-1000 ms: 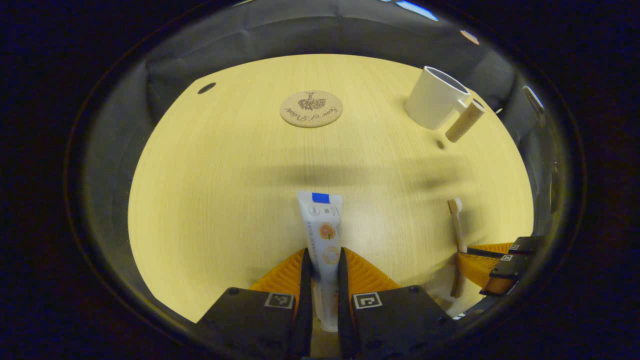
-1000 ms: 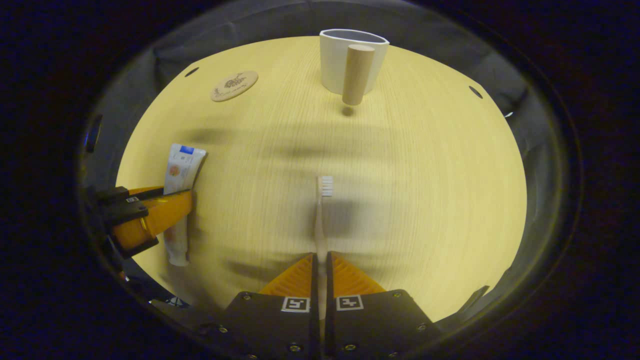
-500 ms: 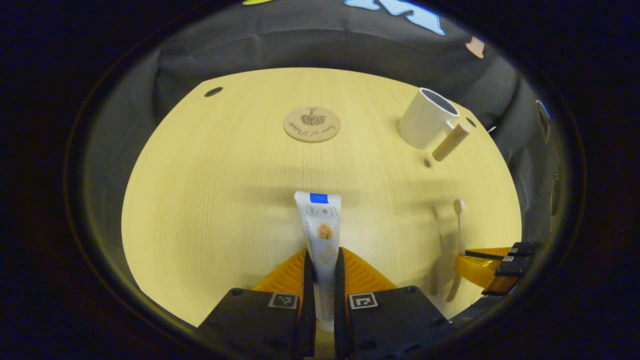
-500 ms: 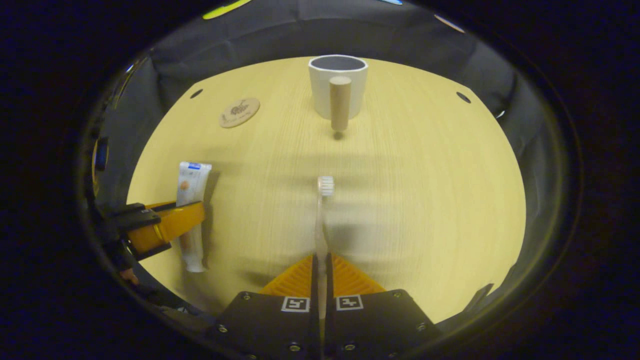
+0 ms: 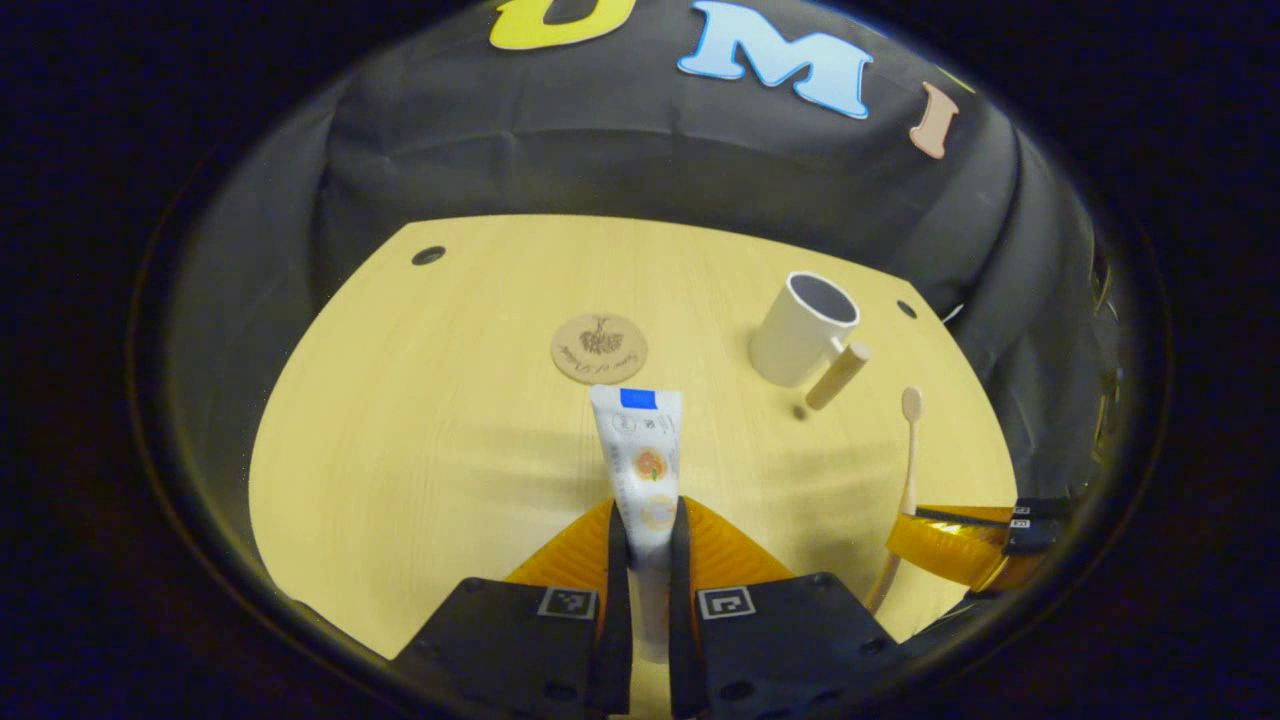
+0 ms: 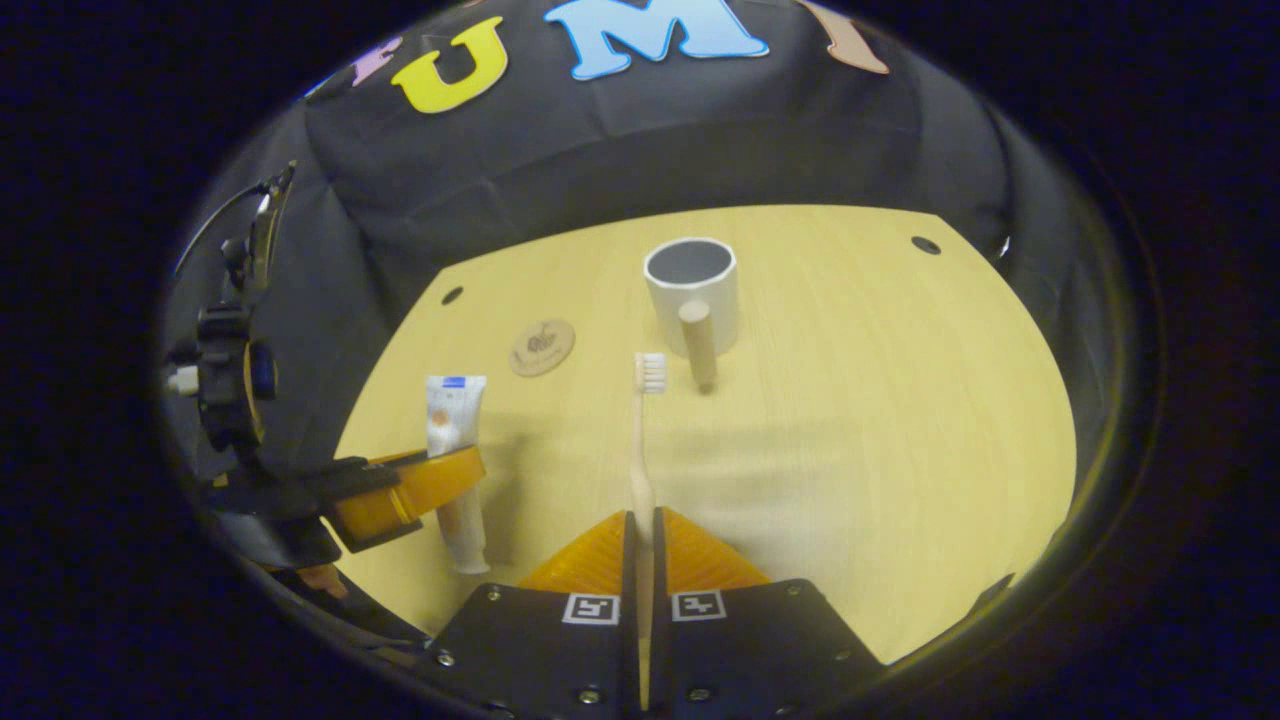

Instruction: Put the toothbrush and toothpaste on the desktop into the cup, then pick up the cup and place it on the coaster on the desktop.

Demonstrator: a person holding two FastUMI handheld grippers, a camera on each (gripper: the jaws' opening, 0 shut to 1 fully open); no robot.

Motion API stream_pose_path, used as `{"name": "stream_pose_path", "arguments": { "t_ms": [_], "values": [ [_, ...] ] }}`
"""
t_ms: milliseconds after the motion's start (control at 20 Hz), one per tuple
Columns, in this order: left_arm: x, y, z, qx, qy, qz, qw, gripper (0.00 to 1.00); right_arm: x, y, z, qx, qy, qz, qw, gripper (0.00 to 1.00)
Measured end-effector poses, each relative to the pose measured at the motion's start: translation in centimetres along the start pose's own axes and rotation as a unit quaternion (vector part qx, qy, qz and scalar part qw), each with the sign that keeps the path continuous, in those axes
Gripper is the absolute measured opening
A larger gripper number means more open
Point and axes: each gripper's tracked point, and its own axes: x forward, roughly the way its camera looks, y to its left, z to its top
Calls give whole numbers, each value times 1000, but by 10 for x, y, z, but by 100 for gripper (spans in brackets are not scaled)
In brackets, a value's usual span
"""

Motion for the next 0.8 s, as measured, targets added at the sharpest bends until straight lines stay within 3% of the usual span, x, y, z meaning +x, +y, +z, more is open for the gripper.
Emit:
{"name": "stream_pose_path", "arguments": {
  "t_ms": [50, 100, 200, 300, 350, 450, 800],
  "values": [
    [-3, -2, 9, 0, -14, -1, 1000, 22, -3, 3, 13, 4, -21, 11, 1000, 5],
    [-8, -3, 19, -2, -29, 0, 1000, 27, -6, 5, 25, 6, -42, 21, 999, 5],
    [-14, -8, 40, 4, -59, -1, 998, 22, -10, 7, 49, 10, -80, 34, 996, 5],
    [-18, -15, 59, 7, -88, -3, 996, 27, -15, 9, 72, 8, -116, 47, 992, 4],
    [-18, -21, 69, 5, -100, -5, 995, 22, -20, 9, 86, 3, -134, 51, 990, 4],
    [-18, -25, 84, 1, -120, -8, 993, 27, -26, 12, 114, -8, -163, 54, 985, 4],
    [-22, -33, 122, 1, -168, -2, 986, 22, -2, 5, 175, -45, -228, 51, 971, 4]
  ]
}}
